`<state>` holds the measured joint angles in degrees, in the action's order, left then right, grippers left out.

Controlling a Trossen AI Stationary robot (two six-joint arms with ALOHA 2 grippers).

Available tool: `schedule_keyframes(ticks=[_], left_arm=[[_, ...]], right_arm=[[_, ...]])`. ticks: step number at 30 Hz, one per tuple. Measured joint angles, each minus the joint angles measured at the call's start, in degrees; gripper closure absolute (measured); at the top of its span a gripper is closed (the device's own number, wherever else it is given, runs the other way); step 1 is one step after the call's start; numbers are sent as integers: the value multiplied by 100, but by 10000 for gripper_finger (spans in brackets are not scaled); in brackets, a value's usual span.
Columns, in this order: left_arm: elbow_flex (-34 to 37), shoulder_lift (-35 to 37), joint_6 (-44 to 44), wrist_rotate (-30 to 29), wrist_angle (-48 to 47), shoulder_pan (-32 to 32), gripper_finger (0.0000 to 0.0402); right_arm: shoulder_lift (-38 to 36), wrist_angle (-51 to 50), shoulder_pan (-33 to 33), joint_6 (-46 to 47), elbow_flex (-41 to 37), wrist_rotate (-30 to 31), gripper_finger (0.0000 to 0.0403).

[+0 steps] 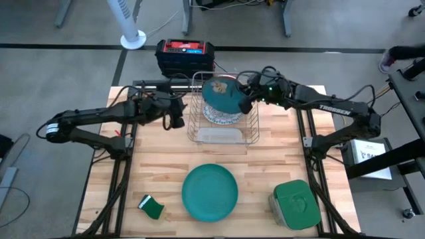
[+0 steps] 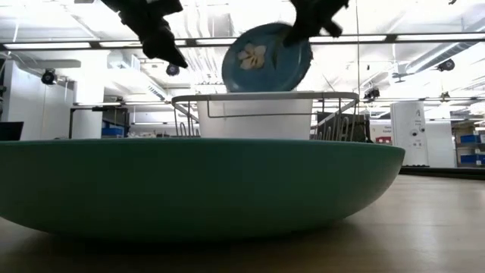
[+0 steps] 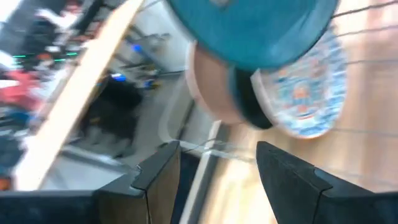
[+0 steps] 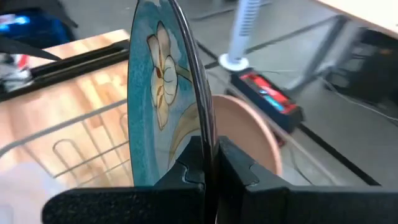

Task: Sort dishes
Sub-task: Put the blue plate in the dishwasher rack

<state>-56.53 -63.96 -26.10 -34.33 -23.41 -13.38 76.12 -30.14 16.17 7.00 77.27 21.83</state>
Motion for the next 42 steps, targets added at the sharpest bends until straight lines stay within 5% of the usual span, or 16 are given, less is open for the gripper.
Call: schedule_keyframes(ticks=[9, 14, 26, 34, 42], left_arm=[[0, 197, -337, -1097, 10, -290, 201], [0, 197, -120, -1471, -47, -329, 201], [0, 176, -716, -1394, 85, -699, 201], [0, 168, -1085, -371, 252, -1534, 201], [0, 168, -1050, -321, 285, -2061, 201]], right_arm=[[-4, -1769, -306, 837, 1343, 1753, 400], [-2, -2721, -317, 1611, 1661, 2178, 400], [17, -3726, -312, 3212, 1671, 2505, 400], [166, -4095, -269, 3596, 1583, 2683, 400], [542, -4354, -233, 4158, 1579, 2851, 400]])
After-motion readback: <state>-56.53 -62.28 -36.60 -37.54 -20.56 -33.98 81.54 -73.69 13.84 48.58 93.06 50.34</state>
